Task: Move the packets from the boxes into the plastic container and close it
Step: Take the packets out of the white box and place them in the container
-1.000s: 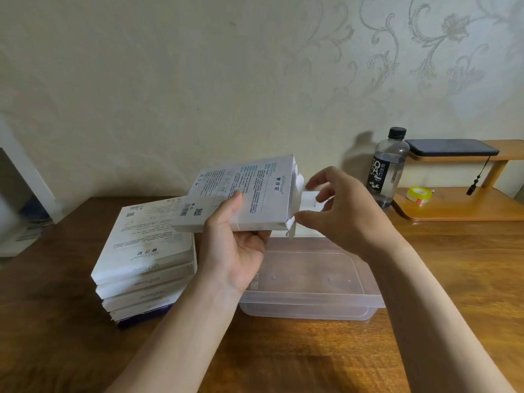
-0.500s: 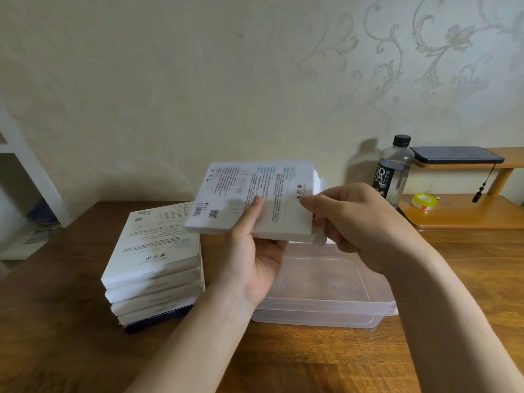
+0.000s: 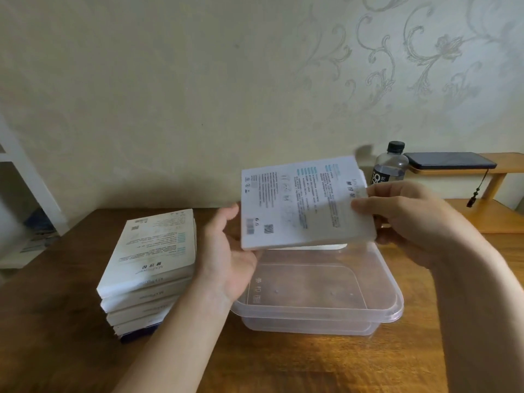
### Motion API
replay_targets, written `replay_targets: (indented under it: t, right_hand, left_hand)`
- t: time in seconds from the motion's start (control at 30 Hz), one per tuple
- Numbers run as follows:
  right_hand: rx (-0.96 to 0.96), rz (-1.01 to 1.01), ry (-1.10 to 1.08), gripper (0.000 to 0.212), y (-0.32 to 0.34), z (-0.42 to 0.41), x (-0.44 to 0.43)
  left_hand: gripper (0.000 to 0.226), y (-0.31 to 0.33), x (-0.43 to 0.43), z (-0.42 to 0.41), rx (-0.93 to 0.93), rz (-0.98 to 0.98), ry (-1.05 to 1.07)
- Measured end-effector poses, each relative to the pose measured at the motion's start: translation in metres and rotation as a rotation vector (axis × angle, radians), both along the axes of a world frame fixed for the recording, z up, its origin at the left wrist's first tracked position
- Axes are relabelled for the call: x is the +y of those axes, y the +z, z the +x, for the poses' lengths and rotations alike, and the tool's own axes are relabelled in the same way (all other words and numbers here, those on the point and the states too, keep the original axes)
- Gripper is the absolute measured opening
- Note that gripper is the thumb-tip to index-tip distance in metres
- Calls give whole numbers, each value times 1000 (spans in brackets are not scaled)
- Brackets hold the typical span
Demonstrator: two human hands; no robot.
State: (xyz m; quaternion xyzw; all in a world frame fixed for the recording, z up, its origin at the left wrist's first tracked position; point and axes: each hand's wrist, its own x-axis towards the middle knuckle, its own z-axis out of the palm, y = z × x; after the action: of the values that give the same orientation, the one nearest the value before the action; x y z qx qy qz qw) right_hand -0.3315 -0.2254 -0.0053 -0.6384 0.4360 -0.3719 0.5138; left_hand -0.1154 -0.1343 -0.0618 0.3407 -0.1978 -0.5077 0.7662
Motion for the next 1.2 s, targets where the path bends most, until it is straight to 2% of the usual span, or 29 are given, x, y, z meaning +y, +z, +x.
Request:
replay_targets:
  t: [0.07,0.17,0.27,0.37,0.5,0.57,0.77,1.0,1.13,1.2]
  right_hand:
    - [67,-48,12,13,2,-10,0]
    - [153,-105,52,13,6,-14,5]
    - [184,-136,92,11,7,-9,8]
    - [124,-94,148,3,8,-4,10]
    - [32,23,211,23,4,-2,6]
    - [-6,77,208,25,2,-1,2]
    - [-94,149,162,8,-3,4,-2]
    - [-173,167,92,24,-6,8,-2]
    - [-248,154,-1,22,-9,13,-6]
    - [-246,86,-75,23,-9,13,-8]
  left_hand:
    - [26,2,1,4,-98,70,-96]
    - [46,3,2,2,-261,114,-226]
    - [46,0,2,2,-352,112,-215]
    - [47,0,2,7,-331,113,-181]
    - [48,-3,2,17,-338,100,-178]
    - [45,-4,1,19,-340,98,-174]
    - [39,-4,0,18,-342,115,-142]
    - [41,-7,-1,18,-319,127,-101]
    - [38,-6,-1,18,-318,124,-77]
    - [38,-6,-1,19,-317,129,-71]
